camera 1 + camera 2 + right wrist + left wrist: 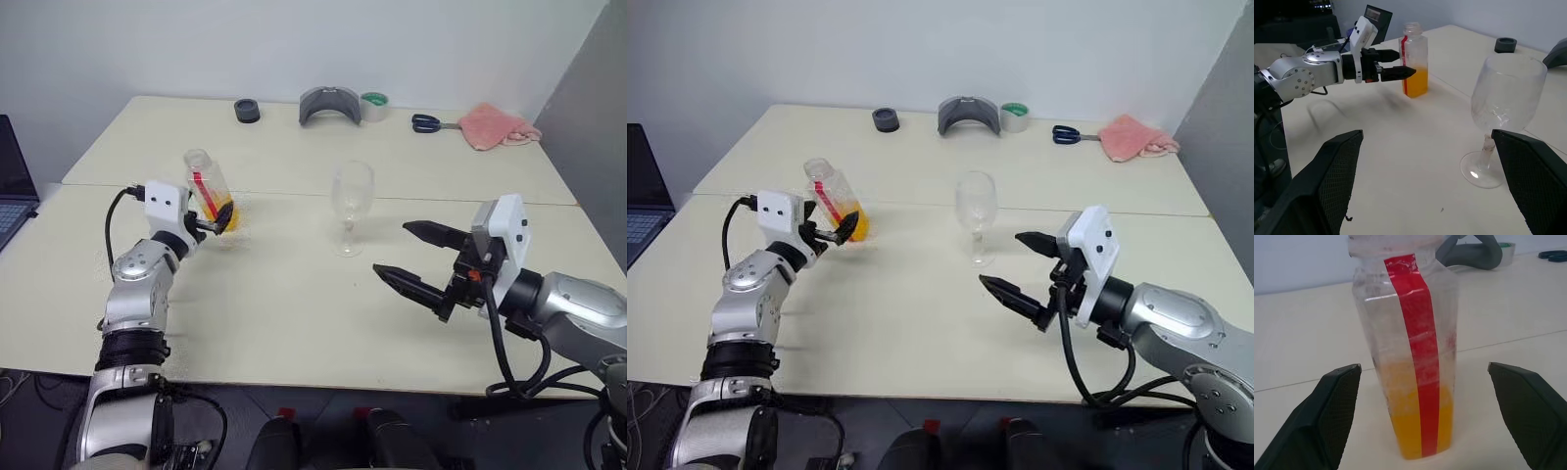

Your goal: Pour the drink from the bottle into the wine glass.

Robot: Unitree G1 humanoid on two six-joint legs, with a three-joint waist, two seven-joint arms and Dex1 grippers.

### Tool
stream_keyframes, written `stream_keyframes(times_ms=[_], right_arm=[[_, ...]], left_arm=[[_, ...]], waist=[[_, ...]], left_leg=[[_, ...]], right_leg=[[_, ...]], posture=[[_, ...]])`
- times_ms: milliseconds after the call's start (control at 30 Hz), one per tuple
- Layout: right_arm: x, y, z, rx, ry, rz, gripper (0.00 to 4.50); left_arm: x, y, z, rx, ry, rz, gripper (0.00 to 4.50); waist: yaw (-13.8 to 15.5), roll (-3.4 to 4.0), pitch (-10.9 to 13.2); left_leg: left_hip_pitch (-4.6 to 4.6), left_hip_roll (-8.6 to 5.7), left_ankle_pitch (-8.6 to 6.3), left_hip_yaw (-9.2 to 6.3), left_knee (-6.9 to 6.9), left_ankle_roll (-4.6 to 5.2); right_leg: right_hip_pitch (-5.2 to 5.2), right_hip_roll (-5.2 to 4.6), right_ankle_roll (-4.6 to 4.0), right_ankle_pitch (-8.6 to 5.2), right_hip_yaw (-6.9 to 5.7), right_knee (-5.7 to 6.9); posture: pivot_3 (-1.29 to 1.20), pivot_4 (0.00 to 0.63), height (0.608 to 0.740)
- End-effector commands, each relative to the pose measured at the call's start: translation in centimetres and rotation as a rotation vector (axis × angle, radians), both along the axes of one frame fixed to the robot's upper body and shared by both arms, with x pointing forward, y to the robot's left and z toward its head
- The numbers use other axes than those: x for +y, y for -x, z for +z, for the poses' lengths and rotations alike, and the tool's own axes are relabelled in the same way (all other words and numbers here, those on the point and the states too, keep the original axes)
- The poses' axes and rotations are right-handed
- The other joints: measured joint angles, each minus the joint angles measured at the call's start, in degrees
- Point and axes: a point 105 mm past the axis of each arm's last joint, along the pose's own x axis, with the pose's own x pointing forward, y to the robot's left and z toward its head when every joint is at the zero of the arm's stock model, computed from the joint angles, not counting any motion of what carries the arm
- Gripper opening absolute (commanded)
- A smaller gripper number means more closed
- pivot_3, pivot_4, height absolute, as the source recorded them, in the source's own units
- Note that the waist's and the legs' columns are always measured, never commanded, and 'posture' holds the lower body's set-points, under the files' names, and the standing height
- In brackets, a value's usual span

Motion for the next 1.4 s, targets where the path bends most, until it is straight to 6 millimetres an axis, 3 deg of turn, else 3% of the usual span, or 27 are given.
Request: stream_keyframes(times_ms=[33,467,700,833,1033,1267,1400], right_arm=[[0.1,0.5,1.1,-0.059,-0.002,0.001,4.48],[0.1,0.2,1.6,-0.062,-0.004,-0.021,4.48],[0.0,0.1,1.7,-0.062,-0.002,-0.036,4.48],[0.1,0.1,1.8,-0.06,-0.005,-0.038,4.5],[0.1,0.2,1.8,-0.058,-0.007,-0.039,4.5],[0.1,0.1,1.8,-0.059,-0.009,-0.043,4.5],[-0.5,-0.5,2.5,-0.104,-0.01,-0.092,4.5]], left_arm=[[-0.1,-0.7,1.3,-0.047,-0.029,-0.008,4.5],[-1.1,-3.7,1.4,-0.068,-0.01,-0.009,4.5],[-1.0,-4.1,1.0,-0.058,-0.004,-0.005,4.5],[-0.8,-4.1,0.9,-0.056,0.009,-0.006,3.62],[-0.6,-4.1,1.0,-0.058,0.017,-0.004,1.84],[-0.6,-4.1,1.4,-0.069,0.006,-0.013,1.75],[-2.1,-4.1,3.6,-0.118,-0.078,-0.091,1.75]], waist=[[0.03,0.0,0.0],[0.5,-0.01,0.0],[0.62,-0.01,-0.01],[0.74,-0.01,-0.01],[0.77,-0.01,-0.01],[0.77,-0.01,-0.01],[0.77,-0.01,0.0]], left_leg=[[0.0,0.0,0.0,0.0,0.0,0.0],[-0.14,-0.06,0.0,0.01,0.04,0.0],[-0.26,-0.04,0.0,0.0,0.05,0.0],[-0.28,-0.02,0.0,0.0,0.06,0.0],[-0.29,-0.03,0.0,0.01,0.06,0.0],[-0.3,-0.03,0.0,0.0,0.07,0.0],[-0.31,-0.03,0.0,0.0,0.07,0.0]], right_leg=[[0.0,0.0,0.0,0.0,0.0,0.0],[-0.03,0.0,0.01,0.01,-0.1,-0.07],[-0.08,0.0,0.0,0.02,-0.18,-0.11],[-0.08,0.0,0.0,0.02,-0.19,-0.11],[-0.08,0.0,0.0,0.02,-0.2,-0.12],[-0.08,0.0,0.0,0.02,-0.2,-0.11],[-0.08,0.0,0.0,0.02,-0.21,-0.11]], posture=[[0.0,0.15,0.74],[0.0,0.15,0.74],[0.0,0.15,0.74],[0.0,0.15,0.74],[0.0,0.15,0.74],[0.0,0.15,0.74],[0.0,0.15,0.74]])
